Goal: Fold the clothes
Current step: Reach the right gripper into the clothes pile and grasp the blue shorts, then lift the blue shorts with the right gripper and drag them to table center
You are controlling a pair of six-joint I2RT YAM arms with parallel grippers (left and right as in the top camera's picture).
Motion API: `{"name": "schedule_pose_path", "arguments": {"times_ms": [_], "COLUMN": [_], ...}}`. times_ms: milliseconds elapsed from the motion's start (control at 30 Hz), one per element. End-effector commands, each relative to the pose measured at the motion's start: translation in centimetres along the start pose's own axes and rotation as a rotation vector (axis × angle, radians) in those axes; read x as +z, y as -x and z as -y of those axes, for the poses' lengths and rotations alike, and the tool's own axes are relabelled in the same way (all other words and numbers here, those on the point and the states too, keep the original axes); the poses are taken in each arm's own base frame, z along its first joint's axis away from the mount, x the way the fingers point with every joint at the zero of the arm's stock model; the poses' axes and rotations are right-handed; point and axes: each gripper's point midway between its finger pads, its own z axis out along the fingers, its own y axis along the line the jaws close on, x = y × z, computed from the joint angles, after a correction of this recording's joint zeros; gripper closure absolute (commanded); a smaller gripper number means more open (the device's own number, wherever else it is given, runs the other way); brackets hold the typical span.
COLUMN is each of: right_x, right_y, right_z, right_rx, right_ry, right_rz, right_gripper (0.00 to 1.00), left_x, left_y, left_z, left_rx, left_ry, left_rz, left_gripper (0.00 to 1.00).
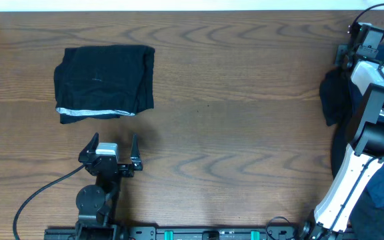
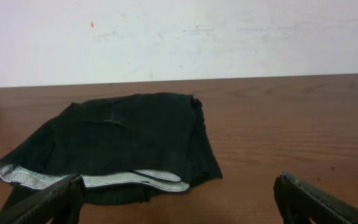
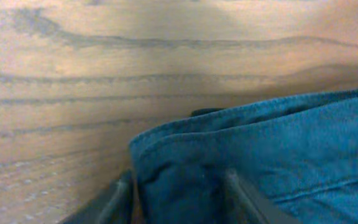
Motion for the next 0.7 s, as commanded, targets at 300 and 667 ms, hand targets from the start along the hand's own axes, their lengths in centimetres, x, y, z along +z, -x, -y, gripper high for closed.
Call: {"name": "schedule_pose_path", "arguments": {"times_ms": [300,667], "right_x": [-1.8,-14.3], "right_y": [1.3,9.3], "right_z": [1.6,3.4], "right_rx": [0.015,0.018], "right_ry": [-0.072,-0.064], "right_rz": [0.001,0.097], "right_gripper": [0.99,0.99], "left_x": [0.1,0.1], "left_y": [-1.6,-1.6], "left_z": [-0.1,-0.1], "left_rx": [0.011,0.011], "left_ry": [0.007,0.007], "left_rz": [-0.047,-0.047], "left_gripper": [0.02,0.02]}}
